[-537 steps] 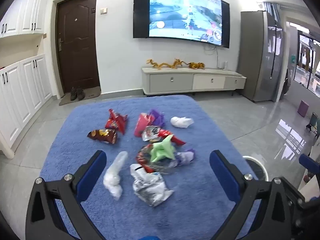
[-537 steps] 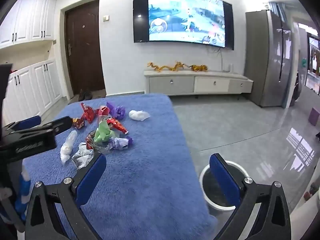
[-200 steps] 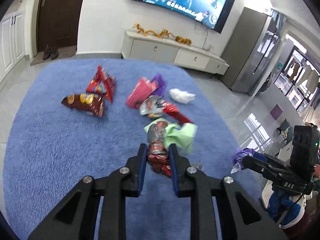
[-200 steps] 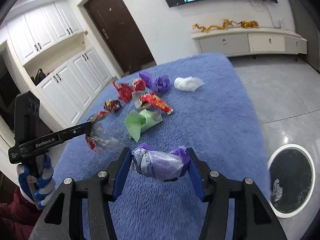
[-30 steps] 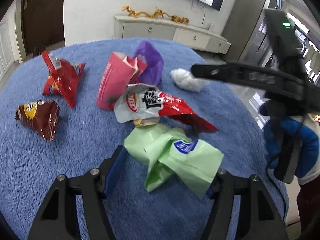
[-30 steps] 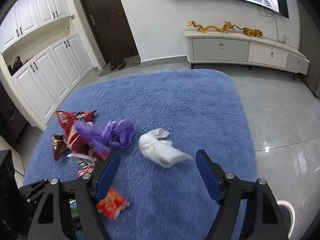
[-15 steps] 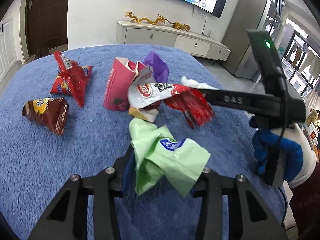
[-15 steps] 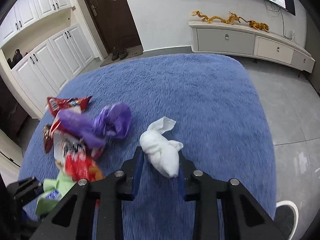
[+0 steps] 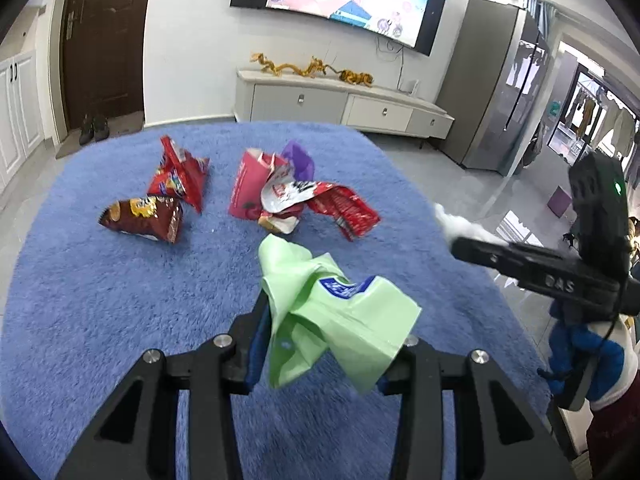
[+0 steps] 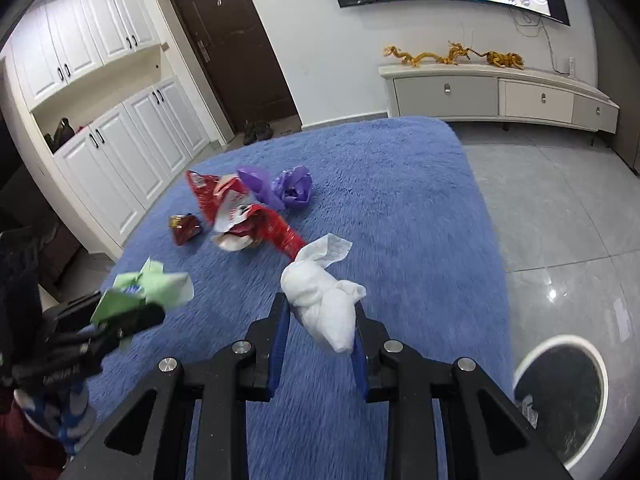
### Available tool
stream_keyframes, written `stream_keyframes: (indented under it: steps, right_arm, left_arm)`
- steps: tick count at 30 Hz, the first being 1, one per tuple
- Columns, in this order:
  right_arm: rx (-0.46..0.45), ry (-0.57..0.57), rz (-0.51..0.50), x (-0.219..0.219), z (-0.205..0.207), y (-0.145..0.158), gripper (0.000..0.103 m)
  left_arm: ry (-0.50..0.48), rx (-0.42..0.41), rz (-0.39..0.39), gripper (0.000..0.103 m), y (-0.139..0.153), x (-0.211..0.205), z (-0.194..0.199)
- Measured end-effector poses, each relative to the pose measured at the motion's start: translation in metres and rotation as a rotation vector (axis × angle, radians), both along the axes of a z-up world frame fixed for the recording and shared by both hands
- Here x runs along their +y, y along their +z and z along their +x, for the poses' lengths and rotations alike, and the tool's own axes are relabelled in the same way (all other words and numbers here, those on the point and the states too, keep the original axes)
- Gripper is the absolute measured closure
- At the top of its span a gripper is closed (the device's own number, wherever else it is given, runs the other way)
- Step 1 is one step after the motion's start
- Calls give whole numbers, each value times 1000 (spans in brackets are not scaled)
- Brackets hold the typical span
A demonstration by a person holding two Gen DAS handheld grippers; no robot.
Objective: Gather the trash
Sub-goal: 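Carry the green bag and tissue to the bin and open both tools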
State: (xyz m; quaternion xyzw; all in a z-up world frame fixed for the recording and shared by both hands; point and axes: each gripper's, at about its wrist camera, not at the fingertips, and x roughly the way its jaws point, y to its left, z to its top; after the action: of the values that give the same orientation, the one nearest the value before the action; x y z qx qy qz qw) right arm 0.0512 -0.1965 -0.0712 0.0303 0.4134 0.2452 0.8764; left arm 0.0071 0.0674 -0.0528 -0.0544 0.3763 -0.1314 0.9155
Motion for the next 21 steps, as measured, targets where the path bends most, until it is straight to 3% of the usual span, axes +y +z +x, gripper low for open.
stream_keyframes:
  steps: [11,21]
  right_arm:
    - [-134,-117,42,-78,-72,41,77]
    - [-125,-350,81,-180,-78,25,77]
  left_arm:
    - [-71,-95,34,64,55,-51,-29]
    - [-290,-68,78,64,66,-163,-2]
